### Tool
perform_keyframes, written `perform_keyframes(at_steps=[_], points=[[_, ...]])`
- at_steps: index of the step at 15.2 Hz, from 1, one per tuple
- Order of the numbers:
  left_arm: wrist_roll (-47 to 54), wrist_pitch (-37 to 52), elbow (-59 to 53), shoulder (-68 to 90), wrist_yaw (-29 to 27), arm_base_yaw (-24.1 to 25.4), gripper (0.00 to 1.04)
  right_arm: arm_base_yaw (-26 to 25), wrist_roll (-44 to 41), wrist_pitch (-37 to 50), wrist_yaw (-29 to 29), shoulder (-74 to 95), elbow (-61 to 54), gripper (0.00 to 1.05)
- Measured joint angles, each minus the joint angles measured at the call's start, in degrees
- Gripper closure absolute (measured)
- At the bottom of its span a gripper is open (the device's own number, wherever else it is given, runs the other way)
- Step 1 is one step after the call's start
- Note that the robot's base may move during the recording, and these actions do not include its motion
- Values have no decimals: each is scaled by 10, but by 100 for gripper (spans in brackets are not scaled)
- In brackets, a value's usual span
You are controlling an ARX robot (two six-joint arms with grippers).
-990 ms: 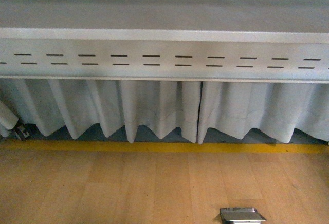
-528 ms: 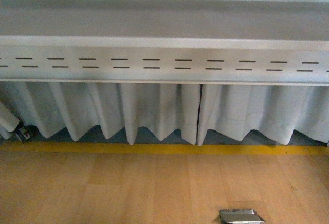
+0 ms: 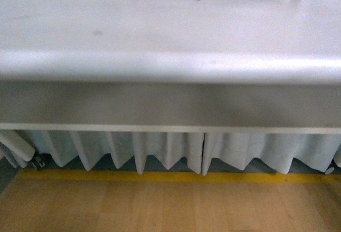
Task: Open oven
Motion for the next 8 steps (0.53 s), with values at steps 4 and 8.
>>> perform_keyframes(at_steps=[4, 8], points=[[2, 0, 0, 0, 0, 0, 7, 0, 0, -1, 0, 0, 0, 6], [2, 0, 0, 0, 0, 0, 7, 0, 0, -1, 0, 0, 0, 6]])
